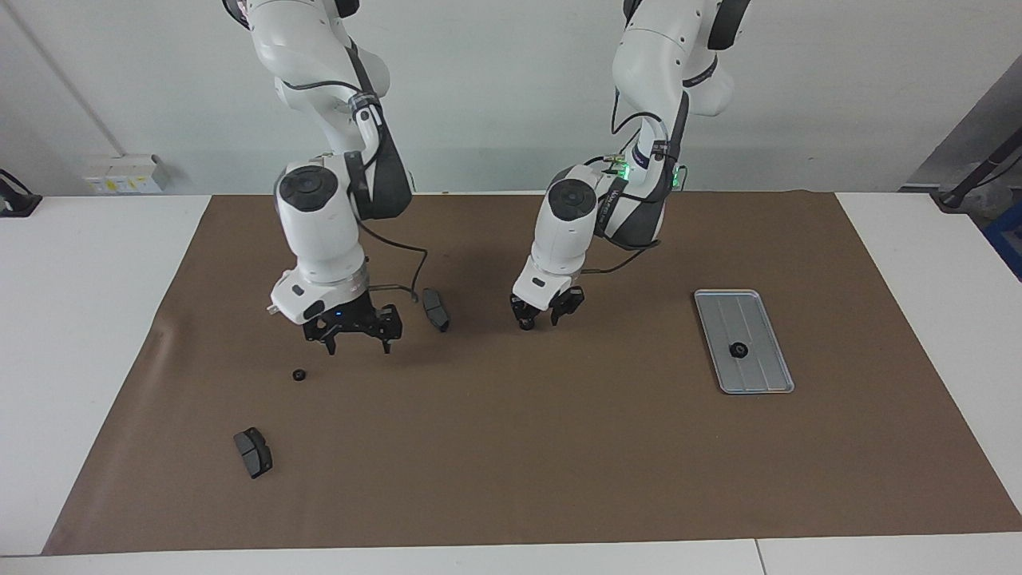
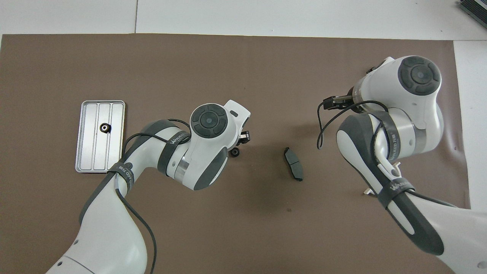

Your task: Pick bearing gear from pile to tray

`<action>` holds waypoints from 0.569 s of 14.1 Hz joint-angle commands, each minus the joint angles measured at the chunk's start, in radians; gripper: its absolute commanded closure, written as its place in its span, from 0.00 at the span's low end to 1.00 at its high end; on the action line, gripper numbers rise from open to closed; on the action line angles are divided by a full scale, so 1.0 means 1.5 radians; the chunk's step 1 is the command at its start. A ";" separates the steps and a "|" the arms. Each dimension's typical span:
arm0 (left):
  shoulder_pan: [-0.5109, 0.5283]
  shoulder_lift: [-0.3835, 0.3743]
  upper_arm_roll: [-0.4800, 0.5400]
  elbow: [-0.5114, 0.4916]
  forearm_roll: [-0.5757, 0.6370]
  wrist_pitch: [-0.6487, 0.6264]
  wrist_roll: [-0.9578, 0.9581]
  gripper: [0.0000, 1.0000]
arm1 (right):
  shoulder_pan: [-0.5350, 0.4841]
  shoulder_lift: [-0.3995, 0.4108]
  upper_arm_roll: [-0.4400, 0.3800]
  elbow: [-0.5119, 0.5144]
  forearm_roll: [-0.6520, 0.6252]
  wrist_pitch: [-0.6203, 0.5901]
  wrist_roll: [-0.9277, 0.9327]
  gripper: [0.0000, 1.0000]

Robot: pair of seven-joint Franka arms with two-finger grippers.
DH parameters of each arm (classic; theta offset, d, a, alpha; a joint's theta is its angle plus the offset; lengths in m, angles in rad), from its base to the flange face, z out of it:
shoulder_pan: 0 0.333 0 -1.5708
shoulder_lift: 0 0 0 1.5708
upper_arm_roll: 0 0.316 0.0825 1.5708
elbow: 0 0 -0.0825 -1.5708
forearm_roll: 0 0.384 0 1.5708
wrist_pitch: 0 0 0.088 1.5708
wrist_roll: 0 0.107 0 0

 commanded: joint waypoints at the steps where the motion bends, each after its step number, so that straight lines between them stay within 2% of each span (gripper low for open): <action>1: -0.023 0.016 0.012 0.019 0.012 0.003 -0.043 0.46 | -0.050 0.003 0.012 -0.023 -0.007 0.014 -0.111 0.00; 8: -0.028 0.016 0.012 -0.003 0.025 0.017 -0.066 0.49 | -0.111 0.066 0.013 -0.030 0.005 0.073 -0.226 0.00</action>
